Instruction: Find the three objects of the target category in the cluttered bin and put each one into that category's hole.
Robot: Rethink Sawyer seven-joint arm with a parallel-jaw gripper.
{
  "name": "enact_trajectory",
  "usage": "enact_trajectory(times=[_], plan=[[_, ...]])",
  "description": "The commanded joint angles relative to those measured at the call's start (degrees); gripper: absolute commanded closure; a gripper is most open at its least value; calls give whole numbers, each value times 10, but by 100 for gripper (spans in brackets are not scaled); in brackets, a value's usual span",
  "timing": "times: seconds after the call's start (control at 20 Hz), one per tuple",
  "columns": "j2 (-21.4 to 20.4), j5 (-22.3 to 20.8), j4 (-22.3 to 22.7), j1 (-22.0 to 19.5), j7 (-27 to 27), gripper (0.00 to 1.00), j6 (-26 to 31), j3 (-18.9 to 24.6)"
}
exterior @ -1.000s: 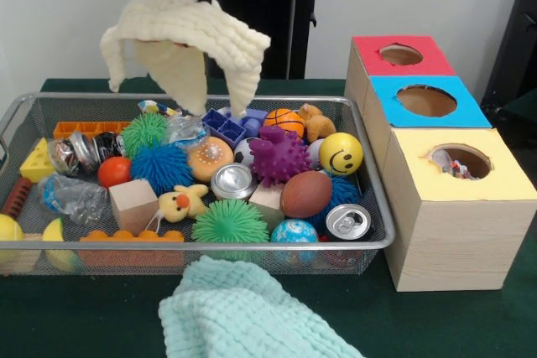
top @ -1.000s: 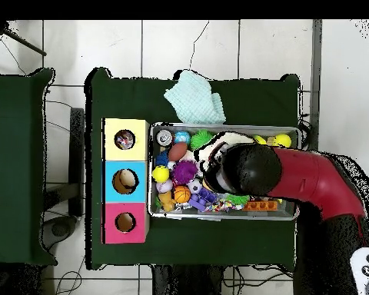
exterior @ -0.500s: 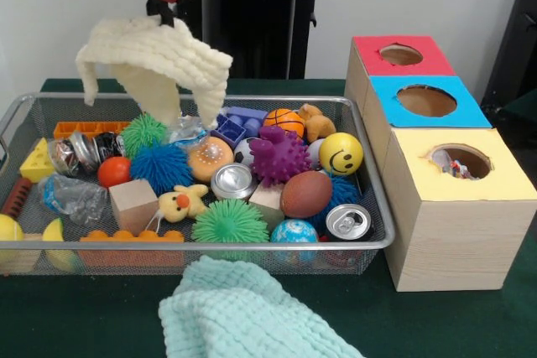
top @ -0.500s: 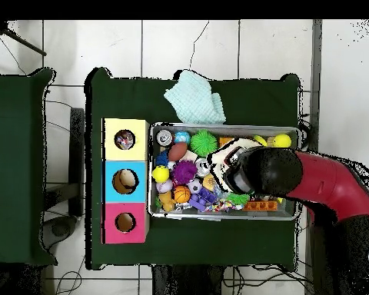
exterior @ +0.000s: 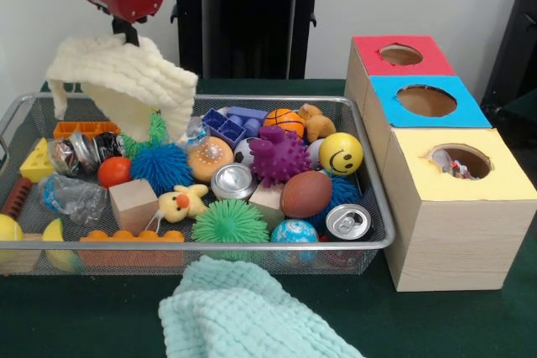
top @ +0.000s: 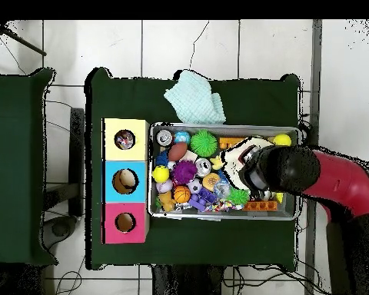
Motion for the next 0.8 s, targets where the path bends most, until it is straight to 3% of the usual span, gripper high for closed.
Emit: enact_trajectory(times=[0.05, 0.5, 0.8], plan=[[40, -36, -49, -18, -179, 100, 36, 59], [65, -55, -86, -41, -207, 100, 62, 83], [77, -73, -64, -61, -217, 100, 30, 95]])
